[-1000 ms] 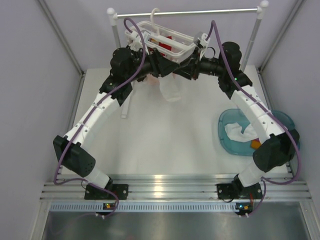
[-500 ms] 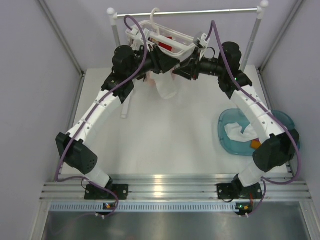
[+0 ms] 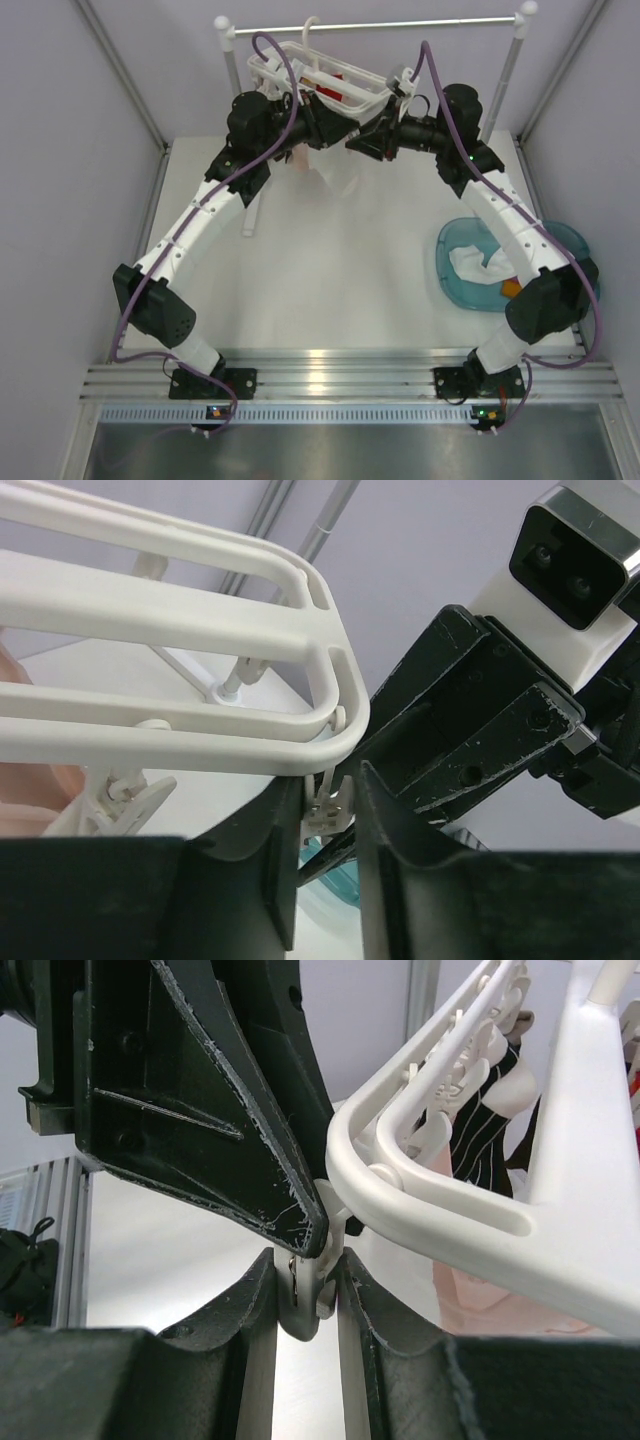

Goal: Clip the socks to the hanger
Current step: Open the clamp at the hanger.

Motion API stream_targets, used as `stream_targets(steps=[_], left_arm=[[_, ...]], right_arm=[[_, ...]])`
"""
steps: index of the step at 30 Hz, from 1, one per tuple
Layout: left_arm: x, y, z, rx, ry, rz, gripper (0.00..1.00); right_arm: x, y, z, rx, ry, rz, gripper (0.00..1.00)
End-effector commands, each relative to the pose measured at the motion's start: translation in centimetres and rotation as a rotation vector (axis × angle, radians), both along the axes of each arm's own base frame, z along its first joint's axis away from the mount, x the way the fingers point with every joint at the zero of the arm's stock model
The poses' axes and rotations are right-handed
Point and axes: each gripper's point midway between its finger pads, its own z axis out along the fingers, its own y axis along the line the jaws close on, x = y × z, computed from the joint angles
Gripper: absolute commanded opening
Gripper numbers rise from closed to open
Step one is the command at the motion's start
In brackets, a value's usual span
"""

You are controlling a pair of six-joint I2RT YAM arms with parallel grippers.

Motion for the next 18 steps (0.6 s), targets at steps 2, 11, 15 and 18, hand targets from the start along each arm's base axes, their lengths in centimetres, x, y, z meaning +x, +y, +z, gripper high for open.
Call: stream_targets(steps=[2,11,15,18], left_arm=[[-0.8,0.2,2.2,-0.022,-0.067,-0.010,0.19],[-0.3,0.3,2.2,-0.027,-0.057,-0.002,0.00],[0.1,0.4,2.4,-0.037,-0.058,0.009,0.00],[0.3,0.4,2.3,-0.041,-0.051,0.008,0.00]], right_arm=[[-0.7,0.4,2.5,0.023,-0.062,0.024,0.00],[-1.2,-0.8,1.0,-0.029,-0.060,0.003,0.62],[-1.3,-4.0,0.4,-0.054,-0.050,-0.069,0.74],[-2.0,-6.2,-1.3,-0.102,0.006,-0.104,0.75]])
